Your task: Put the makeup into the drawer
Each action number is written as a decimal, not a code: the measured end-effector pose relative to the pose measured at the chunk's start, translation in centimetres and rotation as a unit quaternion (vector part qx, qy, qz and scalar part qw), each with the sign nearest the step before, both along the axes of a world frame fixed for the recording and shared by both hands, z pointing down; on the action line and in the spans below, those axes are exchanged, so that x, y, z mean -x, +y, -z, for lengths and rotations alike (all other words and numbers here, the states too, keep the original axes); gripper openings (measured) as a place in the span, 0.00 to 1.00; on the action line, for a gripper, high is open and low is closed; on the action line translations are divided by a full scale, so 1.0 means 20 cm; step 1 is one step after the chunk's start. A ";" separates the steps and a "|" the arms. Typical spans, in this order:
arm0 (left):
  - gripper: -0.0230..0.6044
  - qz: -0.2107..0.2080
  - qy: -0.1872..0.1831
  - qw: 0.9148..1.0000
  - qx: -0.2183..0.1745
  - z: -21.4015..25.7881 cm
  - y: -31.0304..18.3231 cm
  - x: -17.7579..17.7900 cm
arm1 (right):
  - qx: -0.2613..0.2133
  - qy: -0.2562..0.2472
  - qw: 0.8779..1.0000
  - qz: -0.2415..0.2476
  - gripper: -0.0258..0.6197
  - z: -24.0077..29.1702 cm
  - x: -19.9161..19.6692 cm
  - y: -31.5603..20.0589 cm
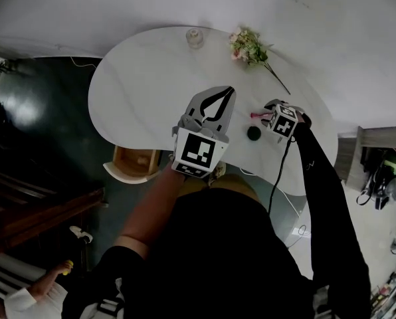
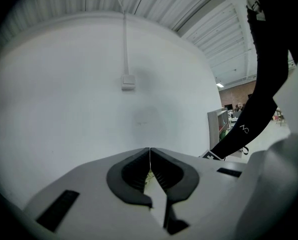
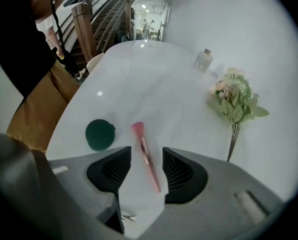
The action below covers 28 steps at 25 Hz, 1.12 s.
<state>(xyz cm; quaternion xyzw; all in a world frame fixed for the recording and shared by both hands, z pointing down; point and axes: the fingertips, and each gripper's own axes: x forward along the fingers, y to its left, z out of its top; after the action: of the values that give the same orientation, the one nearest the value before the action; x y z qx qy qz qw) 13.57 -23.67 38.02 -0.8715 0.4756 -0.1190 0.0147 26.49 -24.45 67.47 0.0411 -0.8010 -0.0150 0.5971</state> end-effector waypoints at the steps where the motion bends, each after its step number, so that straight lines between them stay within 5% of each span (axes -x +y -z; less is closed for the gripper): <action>1: 0.05 0.000 0.000 1.000 0.000 0.00 0.00 0.00 | 0.008 -0.001 1.000 -0.007 0.34 -0.01 0.00 0.00; 3: 0.05 0.000 0.000 1.000 0.001 0.00 -0.01 0.00 | 0.037 -0.008 0.999 -0.034 0.32 -0.03 -0.01 0.00; 6: 0.05 -0.001 -0.001 1.000 0.002 -0.01 -0.02 0.00 | 0.066 -0.022 0.994 -0.078 0.12 -0.03 -0.02 0.01; 13: 0.05 -0.011 -0.001 1.000 -0.001 -0.01 -0.02 -0.04 | 0.055 -0.043 0.993 -0.094 0.12 -0.02 -0.02 0.02; 17: 0.05 -0.015 0.002 1.000 -0.006 0.01 -0.04 -0.05 | 0.006 -0.109 0.984 -0.143 0.12 0.12 0.03 -0.06; 22: 0.05 -0.016 -0.005 1.000 -0.022 0.04 -0.06 -0.04 | -0.088 -0.238 0.934 -0.253 0.12 0.50 0.12 -0.16; 28: 0.05 -0.029 -0.046 0.997 -0.048 0.07 -0.07 -0.10 | -0.187 -0.370 0.845 -0.338 0.12 0.95 0.13 -0.13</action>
<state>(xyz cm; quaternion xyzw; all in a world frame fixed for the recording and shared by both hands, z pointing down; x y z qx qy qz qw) 15.62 -25.05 36.69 -0.8769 0.4539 -0.1355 0.0819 23.93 -26.98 48.44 0.4226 -0.8810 0.0543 0.2055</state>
